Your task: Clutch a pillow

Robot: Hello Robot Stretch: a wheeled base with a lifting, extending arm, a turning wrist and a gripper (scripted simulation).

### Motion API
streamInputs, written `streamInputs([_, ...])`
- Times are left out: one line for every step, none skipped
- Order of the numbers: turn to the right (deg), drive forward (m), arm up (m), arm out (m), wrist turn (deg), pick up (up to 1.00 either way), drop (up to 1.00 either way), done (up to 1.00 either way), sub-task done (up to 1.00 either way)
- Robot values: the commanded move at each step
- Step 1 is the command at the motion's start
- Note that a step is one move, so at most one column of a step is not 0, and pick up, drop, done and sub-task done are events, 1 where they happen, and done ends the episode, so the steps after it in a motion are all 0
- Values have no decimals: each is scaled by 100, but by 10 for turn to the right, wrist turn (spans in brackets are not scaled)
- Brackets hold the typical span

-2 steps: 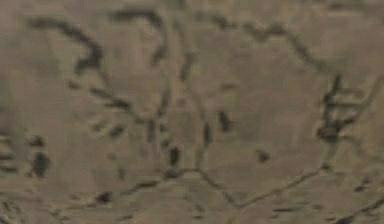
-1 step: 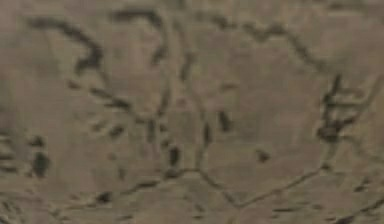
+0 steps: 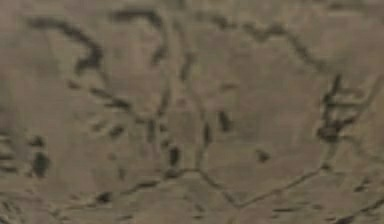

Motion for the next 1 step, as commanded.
streamInputs([0, 0, -30, 0, 0, 0, 0, 0, 0])
